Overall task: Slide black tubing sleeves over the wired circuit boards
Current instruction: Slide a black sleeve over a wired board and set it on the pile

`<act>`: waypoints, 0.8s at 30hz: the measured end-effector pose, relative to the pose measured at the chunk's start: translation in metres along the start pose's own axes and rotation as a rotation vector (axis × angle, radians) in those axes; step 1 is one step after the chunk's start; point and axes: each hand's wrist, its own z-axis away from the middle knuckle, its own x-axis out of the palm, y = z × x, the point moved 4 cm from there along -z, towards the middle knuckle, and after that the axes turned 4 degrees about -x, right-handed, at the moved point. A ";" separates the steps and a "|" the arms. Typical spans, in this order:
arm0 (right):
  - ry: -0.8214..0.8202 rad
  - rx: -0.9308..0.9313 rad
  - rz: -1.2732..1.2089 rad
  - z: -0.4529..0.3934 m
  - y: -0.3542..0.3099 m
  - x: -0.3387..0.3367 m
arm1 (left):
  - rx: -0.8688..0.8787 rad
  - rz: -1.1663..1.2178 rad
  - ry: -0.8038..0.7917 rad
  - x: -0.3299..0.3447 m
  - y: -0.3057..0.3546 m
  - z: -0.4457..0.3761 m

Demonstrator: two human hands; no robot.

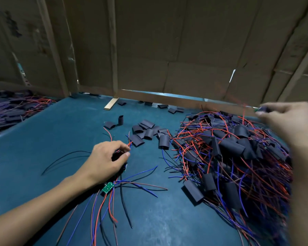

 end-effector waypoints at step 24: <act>-0.630 -0.685 0.454 0.106 -0.070 0.188 | 0.162 -0.471 -0.156 0.061 0.033 -0.066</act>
